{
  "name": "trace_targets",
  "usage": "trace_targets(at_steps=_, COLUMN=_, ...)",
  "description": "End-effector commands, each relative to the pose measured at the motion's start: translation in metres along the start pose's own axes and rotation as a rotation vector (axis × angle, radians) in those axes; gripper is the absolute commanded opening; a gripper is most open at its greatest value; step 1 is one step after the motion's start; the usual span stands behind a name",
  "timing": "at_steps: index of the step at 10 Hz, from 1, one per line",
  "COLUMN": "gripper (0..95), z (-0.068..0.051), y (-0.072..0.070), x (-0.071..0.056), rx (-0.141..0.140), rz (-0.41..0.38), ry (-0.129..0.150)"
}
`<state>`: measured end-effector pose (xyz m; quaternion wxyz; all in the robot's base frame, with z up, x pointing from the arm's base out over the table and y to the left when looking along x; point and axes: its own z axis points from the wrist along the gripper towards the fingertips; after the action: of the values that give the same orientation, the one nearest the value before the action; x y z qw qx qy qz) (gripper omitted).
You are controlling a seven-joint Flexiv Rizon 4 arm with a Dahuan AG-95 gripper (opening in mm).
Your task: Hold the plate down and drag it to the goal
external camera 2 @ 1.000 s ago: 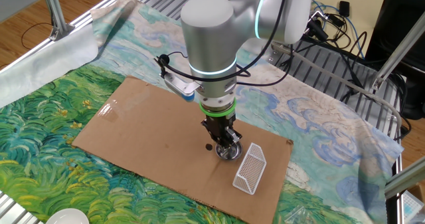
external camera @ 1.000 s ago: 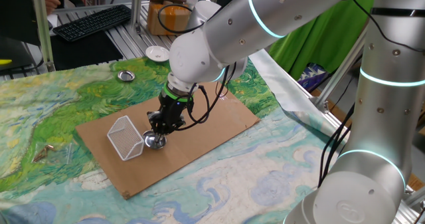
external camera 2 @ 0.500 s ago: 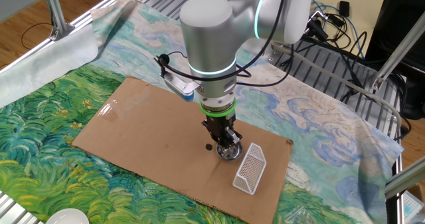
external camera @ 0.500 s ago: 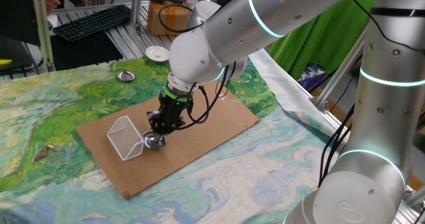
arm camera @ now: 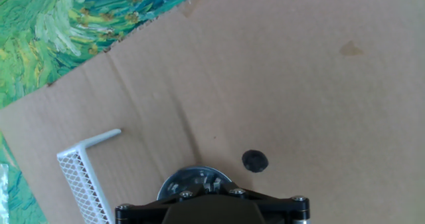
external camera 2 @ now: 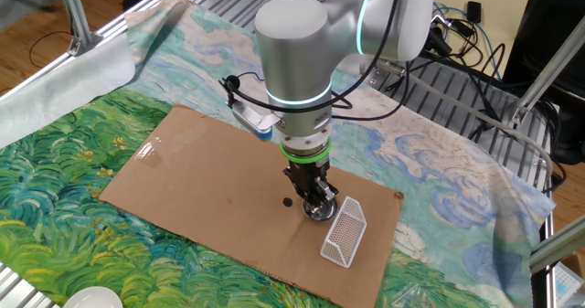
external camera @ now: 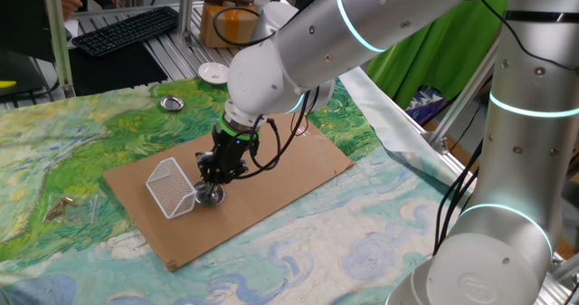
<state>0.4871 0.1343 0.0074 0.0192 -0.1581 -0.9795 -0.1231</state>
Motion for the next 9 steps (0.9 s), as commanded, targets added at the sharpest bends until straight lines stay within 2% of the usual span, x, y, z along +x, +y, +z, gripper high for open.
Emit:
trace_targets(at_steps=1, gripper=0.0, z=0.001, y=0.004, x=-0.002, rx=0.0, rz=0.009, ry=-0.001)
trace_targets(at_steps=5, gripper=0.0, z=0.003, y=0.009, x=-0.003, rx=-0.004, rz=0.023, ry=-0.012)
trace_targets(at_steps=9, gripper=0.0, z=0.004, y=0.015, x=-0.011, rx=-0.003, rz=0.03, ry=-0.02)
